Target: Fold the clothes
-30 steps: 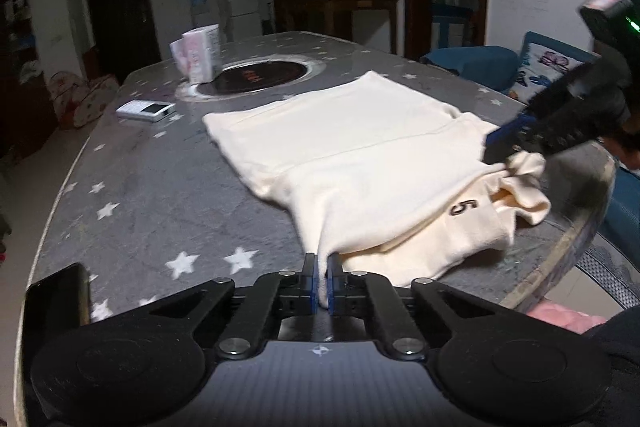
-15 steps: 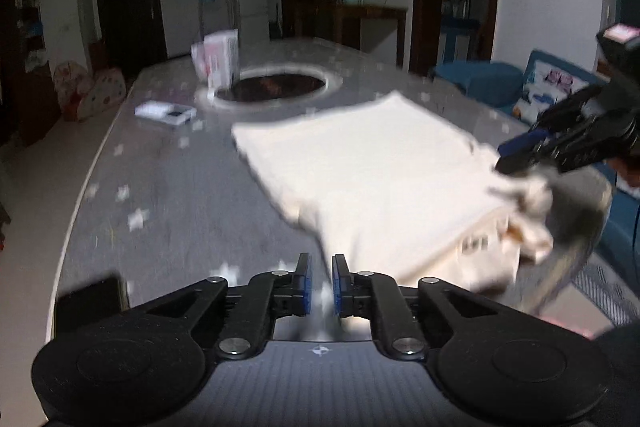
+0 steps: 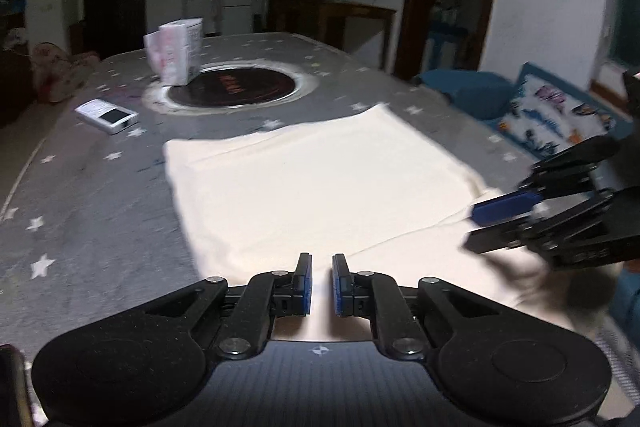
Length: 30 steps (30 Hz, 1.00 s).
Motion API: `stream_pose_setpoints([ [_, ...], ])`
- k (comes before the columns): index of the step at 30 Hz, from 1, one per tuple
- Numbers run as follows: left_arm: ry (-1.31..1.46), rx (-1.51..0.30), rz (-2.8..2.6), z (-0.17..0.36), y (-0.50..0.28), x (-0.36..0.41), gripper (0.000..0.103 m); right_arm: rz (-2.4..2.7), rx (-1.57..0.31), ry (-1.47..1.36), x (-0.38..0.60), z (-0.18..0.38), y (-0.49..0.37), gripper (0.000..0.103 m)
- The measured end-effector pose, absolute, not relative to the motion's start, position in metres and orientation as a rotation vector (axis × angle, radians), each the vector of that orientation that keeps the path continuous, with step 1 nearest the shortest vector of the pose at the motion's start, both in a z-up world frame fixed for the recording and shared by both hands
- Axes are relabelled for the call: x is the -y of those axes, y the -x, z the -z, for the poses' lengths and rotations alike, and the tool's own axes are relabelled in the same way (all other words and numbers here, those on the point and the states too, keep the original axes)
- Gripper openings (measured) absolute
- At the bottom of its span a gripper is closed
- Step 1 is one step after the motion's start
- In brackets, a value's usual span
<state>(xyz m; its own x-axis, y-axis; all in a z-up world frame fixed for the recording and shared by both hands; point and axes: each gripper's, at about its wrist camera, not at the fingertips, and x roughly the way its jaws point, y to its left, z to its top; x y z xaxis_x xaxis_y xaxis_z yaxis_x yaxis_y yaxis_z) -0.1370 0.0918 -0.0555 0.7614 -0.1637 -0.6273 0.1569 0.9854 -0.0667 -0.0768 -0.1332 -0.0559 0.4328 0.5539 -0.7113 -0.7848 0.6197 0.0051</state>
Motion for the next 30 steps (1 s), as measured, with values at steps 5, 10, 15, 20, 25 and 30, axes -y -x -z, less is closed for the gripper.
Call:
stream_pose_setpoints([
  [5,0.048,-0.672,0.141,0.054,0.146,-0.11,0.012,-0.861,-0.734,0.371,0.136,0.053,0.081,0.025],
  [10,-0.003,-0.623,0.211,0.04,0.164,-0.091,0.013,-0.893,-0.708,0.407,0.135,0.045,0.095,0.025],
  [15,-0.071,-0.618,0.305,0.041,0.18,-0.067,0.016,-0.921,-0.705,0.439,0.13,0.049,0.107,0.025],
  [20,-0.116,-0.661,0.302,0.058,0.187,-0.063,0.019,-0.914,-0.71,0.454,0.136,0.052,0.114,0.025],
  [25,-0.095,-0.62,0.324,0.046,0.192,-0.06,0.03,-0.919,-0.697,0.458,0.139,0.049,0.121,0.025],
  [30,-0.126,-0.646,0.348,0.055,0.192,-0.048,0.03,-0.938,-0.693,0.461,0.137,0.051,0.128,0.025],
])
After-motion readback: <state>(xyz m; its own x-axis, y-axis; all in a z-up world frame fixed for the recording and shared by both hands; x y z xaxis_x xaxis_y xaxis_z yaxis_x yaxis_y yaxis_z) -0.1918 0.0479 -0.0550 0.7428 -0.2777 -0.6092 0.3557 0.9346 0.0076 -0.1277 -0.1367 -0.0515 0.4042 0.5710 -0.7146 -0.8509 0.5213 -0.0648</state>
